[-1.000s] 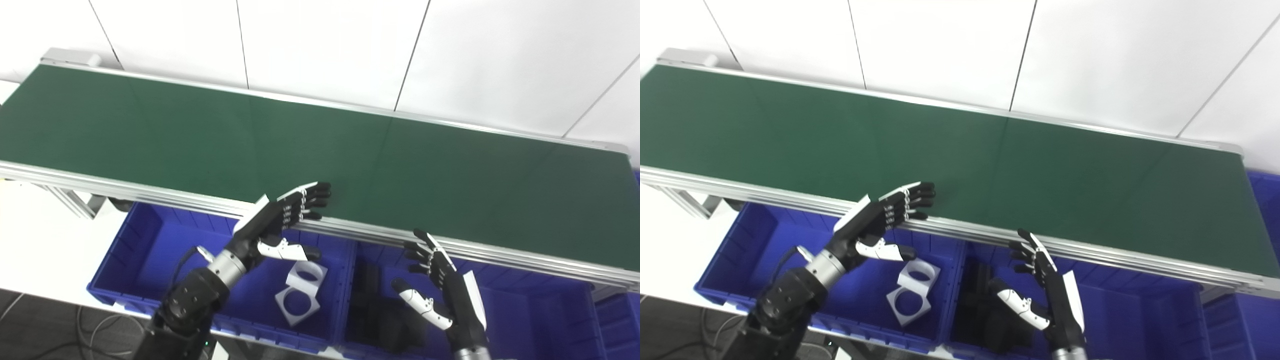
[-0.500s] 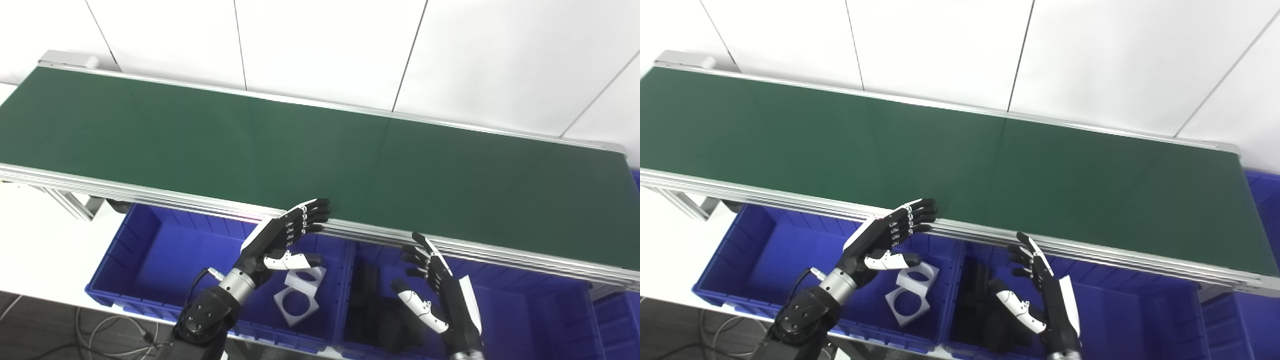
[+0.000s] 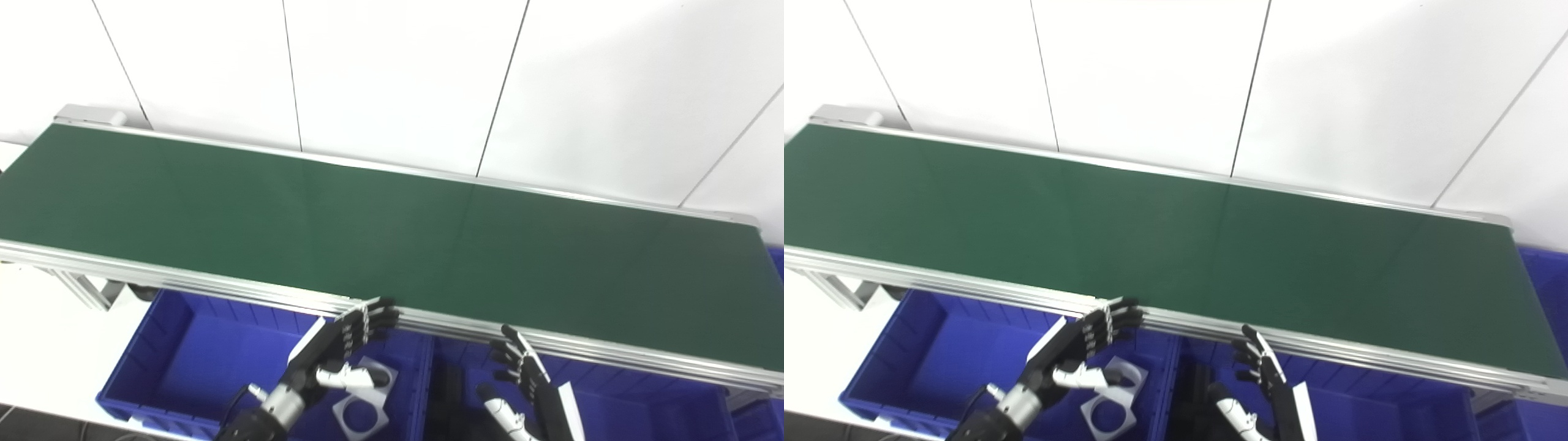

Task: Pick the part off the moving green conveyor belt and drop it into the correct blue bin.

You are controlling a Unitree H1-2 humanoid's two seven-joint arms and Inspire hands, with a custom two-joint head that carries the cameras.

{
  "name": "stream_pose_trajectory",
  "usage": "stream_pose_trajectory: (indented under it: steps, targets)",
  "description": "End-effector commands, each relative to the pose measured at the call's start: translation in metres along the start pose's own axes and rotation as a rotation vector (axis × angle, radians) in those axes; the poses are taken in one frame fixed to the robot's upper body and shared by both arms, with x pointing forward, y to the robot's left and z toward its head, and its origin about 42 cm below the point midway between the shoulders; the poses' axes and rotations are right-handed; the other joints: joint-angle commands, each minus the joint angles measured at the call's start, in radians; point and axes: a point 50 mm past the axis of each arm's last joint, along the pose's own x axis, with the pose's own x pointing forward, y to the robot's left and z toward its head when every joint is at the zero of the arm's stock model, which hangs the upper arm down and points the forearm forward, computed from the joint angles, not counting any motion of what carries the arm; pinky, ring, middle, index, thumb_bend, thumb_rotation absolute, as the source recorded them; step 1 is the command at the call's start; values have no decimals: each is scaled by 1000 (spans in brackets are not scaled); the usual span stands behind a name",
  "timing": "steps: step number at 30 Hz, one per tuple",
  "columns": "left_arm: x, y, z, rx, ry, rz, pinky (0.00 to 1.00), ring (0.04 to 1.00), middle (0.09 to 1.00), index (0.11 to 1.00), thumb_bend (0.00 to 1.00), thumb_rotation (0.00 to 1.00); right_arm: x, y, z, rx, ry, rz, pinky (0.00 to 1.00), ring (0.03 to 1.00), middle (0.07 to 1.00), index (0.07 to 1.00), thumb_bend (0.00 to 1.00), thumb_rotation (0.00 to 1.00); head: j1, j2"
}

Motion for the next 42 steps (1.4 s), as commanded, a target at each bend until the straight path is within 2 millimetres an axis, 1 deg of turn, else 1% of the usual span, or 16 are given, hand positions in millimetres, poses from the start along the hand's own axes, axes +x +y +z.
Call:
stream_pose_trajectory:
  steps: [1,5,8,13,14,15,16,17,18,21,26,29,32,36,41,42]
  targets:
    - [7,6,10,19,-69,-10,843,844,834,839,1000,283,6,2,12,12,-93,-22,714,808,832,910,563,613,-8,-1]
    - [6,10,6,24,-65,-16,851,850,840,836,1000,280,6,5,12,12,-93,-25,714,806,833,909,541,579,-35,0]
    - [4,12,5,33,-65,-14,832,841,838,832,1000,289,6,7,11,8,-94,-19,715,807,840,913,542,595,-55,6]
    - [2,18,4,46,-63,-13,843,845,848,836,1000,288,8,12,12,7,-86,-15,713,805,843,917,534,570,-125,14]
    - [2,19,4,47,-63,-13,847,847,852,838,1000,287,9,13,12,7,-83,-16,709,802,841,915,533,556,-125,14]
    - [2,20,4,49,-63,-12,848,848,853,839,1000,287,10,14,12,6,-77,-16,707,801,840,914,532,550,-155,20]
    - [2,21,5,50,-63,-11,847,847,854,841,1000,279,11,15,12,4,-74,-17,710,801,838,911,541,549,-155,20]
    - [2,23,5,50,-63,-10,847,847,848,839,1000,272,12,17,12,4,-73,-16,717,805,840,913,560,562,-184,27]
    - [2,24,5,50,-64,-9,847,847,847,839,1000,271,13,18,11,3,-73,-16,718,806,841,913,563,566,-184,27]
    - [2,28,7,42,-60,-9,855,855,851,844,1000,258,15,21,10,-3,-66,-14,729,816,846,918,590,597,-217,38]
    - [2,32,9,53,-67,-21,850,859,856,847,1000,245,17,22,7,8,-70,-14,742,814,845,915,616,628,-207,49]
    - [2,34,9,59,-72,-23,840,850,846,844,1000,244,17,22,7,4,-70,-15,740,816,845,915,618,639,-198,56]
    - [2,33,10,57,-70,-12,838,840,837,835,1000,239,16,21,7,-1,-62,-19,728,810,840,914,643,668,-192,58]
    - [2,32,11,43,-73,-10,834,836,834,833,1000,233,16,20,9,-2,-62,-17,724,808,839,911,637,668,-179,69]
    - [1,29,14,42,-79,-6,822,828,826,832,1000,231,14,17,12,-4,-68,-7,724,809,836,911,627,659,-160,96]
    - [2,28,15,39,-80,-3,815,824,822,831,1000,228,14,15,13,-7,-67,-2,718,807,838,913,628,678,-158,101]
